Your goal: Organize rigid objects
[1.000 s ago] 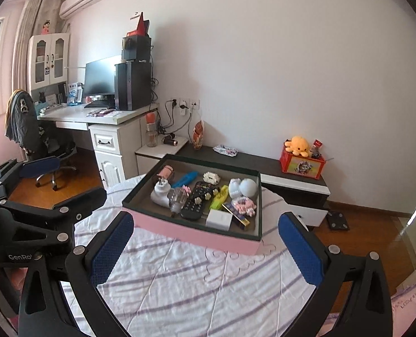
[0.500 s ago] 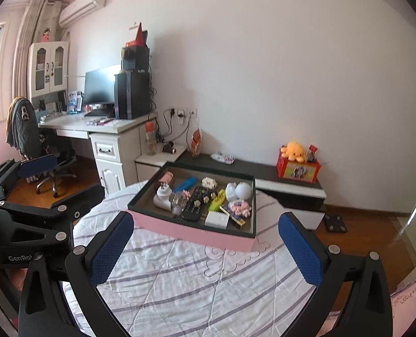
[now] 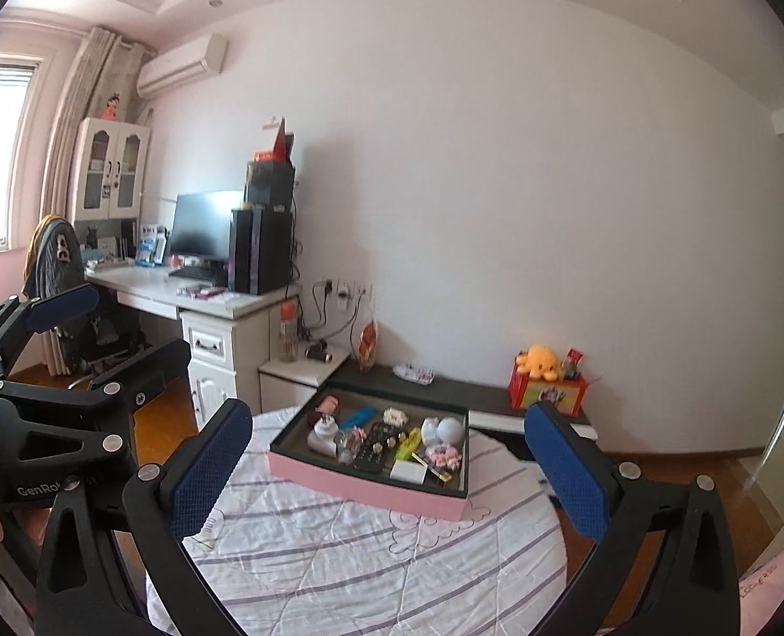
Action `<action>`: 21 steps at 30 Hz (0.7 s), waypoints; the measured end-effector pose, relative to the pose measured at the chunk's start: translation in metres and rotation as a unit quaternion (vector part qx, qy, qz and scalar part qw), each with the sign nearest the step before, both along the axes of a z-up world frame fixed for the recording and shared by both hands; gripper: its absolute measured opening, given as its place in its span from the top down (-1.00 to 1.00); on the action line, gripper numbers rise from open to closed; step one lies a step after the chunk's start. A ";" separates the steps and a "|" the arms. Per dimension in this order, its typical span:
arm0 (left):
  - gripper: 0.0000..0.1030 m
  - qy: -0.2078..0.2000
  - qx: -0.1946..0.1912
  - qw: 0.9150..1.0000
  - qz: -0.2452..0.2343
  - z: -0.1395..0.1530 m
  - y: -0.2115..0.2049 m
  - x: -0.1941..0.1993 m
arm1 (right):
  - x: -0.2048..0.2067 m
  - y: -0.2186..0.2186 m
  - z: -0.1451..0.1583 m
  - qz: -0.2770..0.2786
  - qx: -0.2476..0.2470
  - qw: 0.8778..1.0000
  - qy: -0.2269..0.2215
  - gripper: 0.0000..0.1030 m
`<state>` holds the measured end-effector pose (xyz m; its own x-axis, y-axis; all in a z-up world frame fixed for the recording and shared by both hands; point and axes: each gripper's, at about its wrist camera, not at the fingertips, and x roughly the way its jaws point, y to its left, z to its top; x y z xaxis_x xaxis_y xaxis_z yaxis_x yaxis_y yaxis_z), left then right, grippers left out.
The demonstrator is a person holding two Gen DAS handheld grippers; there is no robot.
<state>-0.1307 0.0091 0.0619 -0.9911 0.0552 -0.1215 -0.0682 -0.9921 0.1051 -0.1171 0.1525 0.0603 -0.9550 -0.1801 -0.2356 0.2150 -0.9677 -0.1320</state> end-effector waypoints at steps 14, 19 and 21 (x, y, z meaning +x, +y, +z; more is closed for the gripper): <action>-1.00 0.063 0.018 0.998 0.007 0.016 -0.014 0.094 | 0.102 -0.016 0.026 -0.004 0.004 0.997 0.078 -1.00; -1.00 0.063 0.022 0.998 0.013 0.013 -0.017 0.115 | 0.127 -0.021 0.028 -0.007 0.005 0.996 0.089 -1.00; -1.00 0.063 0.023 0.998 0.014 0.010 -0.018 0.123 | 0.136 -0.020 0.025 -0.007 0.003 0.996 0.091 -1.00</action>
<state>-0.0074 -0.0087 0.0715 -0.9995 0.0297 0.0054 -0.0292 -0.9974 0.0661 0.0191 0.1321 0.0857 -0.9845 -0.1650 -0.0599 0.1730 -0.9696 -0.1732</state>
